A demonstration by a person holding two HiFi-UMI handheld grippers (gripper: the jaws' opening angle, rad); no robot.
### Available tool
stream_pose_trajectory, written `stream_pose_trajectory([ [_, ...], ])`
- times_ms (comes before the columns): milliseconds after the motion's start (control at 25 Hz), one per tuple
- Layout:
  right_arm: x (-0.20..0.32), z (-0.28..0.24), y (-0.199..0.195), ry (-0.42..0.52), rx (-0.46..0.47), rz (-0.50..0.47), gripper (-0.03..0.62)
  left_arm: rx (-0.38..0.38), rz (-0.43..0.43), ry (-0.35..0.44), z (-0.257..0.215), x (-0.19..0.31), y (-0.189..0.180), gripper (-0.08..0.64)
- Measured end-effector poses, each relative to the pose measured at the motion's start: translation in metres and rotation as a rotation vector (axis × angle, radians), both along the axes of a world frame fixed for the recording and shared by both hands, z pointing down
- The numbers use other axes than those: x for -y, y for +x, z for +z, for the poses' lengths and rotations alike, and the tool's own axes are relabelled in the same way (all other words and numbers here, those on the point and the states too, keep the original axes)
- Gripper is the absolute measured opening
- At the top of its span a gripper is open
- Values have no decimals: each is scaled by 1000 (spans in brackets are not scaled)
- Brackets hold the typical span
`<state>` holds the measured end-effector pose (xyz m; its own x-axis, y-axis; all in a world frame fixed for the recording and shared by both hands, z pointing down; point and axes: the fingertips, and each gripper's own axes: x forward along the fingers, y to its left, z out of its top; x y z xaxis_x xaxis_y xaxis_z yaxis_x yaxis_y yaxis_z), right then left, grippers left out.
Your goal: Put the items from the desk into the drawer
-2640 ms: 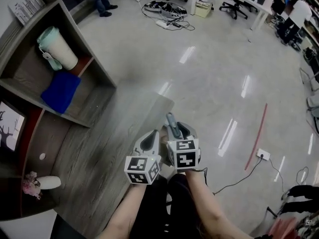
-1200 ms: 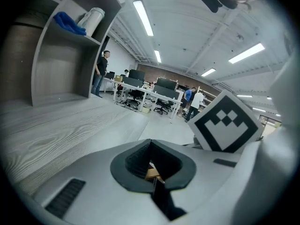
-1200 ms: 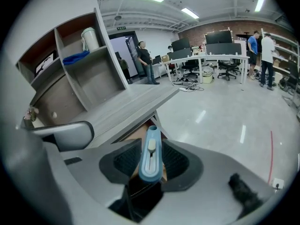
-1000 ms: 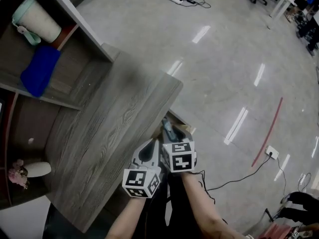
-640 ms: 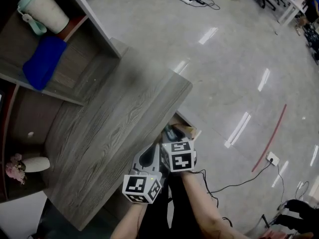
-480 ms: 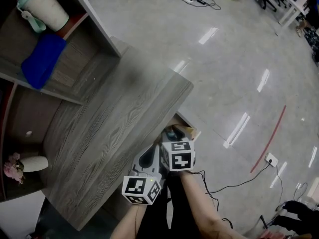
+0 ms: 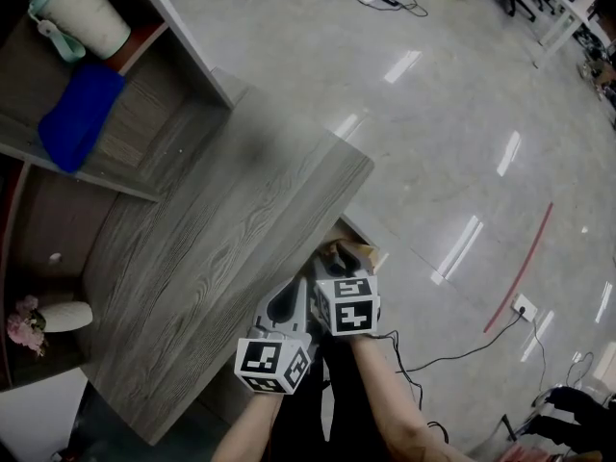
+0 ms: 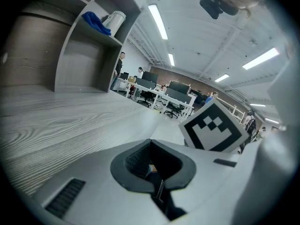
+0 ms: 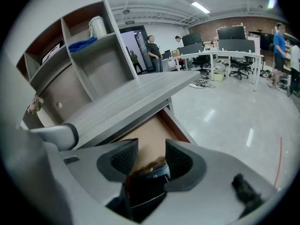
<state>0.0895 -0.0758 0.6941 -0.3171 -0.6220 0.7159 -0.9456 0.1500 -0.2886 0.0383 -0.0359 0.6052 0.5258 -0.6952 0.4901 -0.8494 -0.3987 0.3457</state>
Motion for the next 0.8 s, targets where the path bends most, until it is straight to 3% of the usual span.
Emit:
stream_pose_trajectory([
  [200,-3,-3,2,-7,11,26,181,7,14,1,-1,1,2,9],
  [240,-3,-5,4,-3,5,33,159,8,15,2,-1,2,3,9],
  [320,-4,-10,9,7,-8,57,52,8,18,7,-5,3,3,9],
  [400,-6,-18,12,9,-11,72,17,8,22,14,-10,5,4,9],
  [800,-4,-63,14,68,10,66,11,-1,37,54,-40,16,8,9],
])
